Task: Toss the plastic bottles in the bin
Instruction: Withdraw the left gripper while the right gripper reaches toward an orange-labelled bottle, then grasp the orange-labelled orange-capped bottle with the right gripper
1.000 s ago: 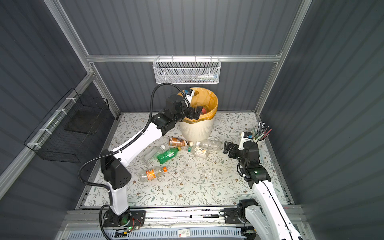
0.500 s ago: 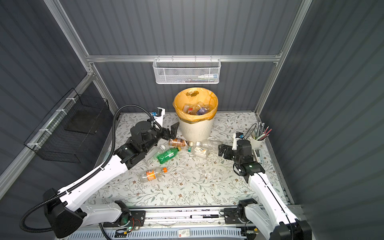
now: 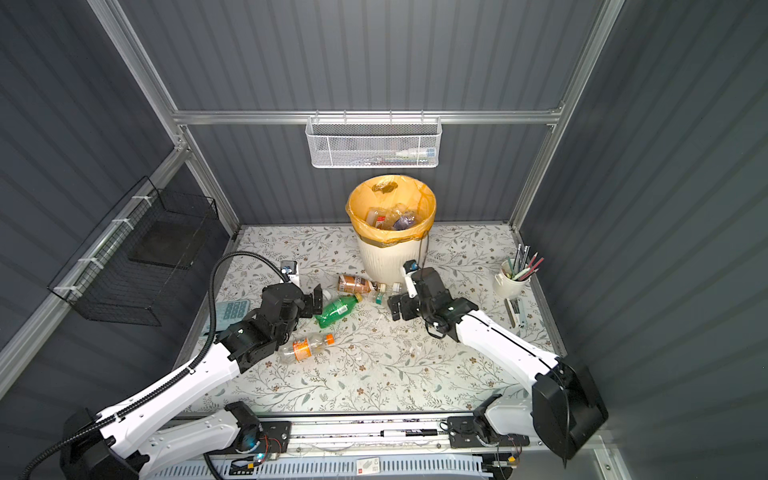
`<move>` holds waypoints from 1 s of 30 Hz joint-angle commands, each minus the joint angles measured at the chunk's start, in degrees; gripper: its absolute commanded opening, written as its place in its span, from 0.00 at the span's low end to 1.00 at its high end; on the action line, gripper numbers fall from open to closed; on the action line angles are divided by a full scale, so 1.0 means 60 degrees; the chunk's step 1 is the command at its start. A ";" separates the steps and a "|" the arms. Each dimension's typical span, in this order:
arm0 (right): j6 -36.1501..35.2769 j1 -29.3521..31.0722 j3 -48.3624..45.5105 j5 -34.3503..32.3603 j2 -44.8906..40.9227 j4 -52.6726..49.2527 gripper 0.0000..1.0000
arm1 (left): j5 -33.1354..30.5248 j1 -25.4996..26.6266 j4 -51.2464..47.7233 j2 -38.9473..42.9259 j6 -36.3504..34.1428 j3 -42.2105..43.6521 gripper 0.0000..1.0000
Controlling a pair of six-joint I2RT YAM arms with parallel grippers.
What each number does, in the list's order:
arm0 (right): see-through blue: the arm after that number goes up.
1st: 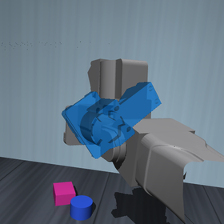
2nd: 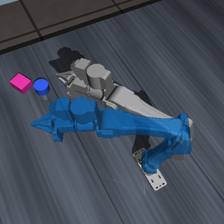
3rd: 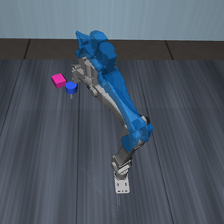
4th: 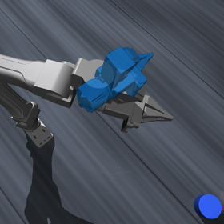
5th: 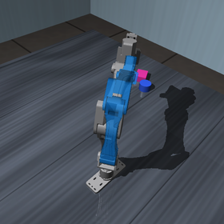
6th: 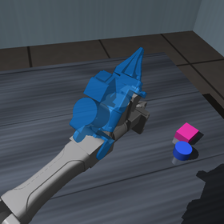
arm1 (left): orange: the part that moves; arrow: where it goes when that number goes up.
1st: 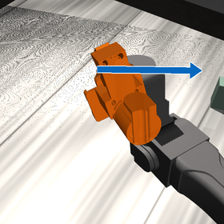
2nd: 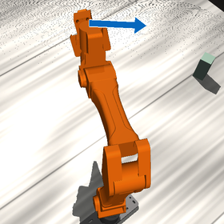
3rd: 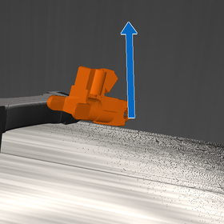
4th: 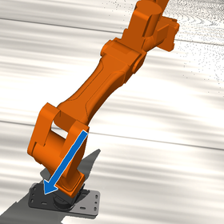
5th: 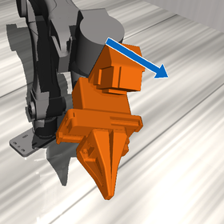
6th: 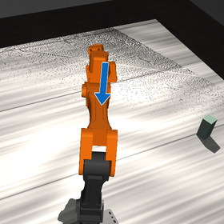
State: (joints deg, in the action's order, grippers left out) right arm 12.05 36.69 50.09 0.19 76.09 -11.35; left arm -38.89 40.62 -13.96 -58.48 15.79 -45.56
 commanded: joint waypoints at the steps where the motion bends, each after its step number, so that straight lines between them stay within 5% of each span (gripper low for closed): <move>1: -0.0720 0.0808 0.0459 -0.0239 0.0472 0.0310 0.99 | -0.0710 -0.0561 -0.0782 0.0181 0.0657 0.0041 1.00; 14: -0.3947 0.3726 0.3125 0.0228 0.3233 -0.0159 0.99 | 0.2087 -0.4953 -0.0995 -0.0093 0.1138 -0.0197 1.00; 30: -0.6601 0.5090 0.7424 0.0365 0.7423 -0.2153 0.95 | 0.3071 -0.5594 -0.0460 -0.0675 0.1438 -0.0458 1.00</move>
State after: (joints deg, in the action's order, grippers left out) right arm -23.66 67.02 91.72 1.67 118.72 -19.77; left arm -21.89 7.64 -17.41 -62.33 23.49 -46.87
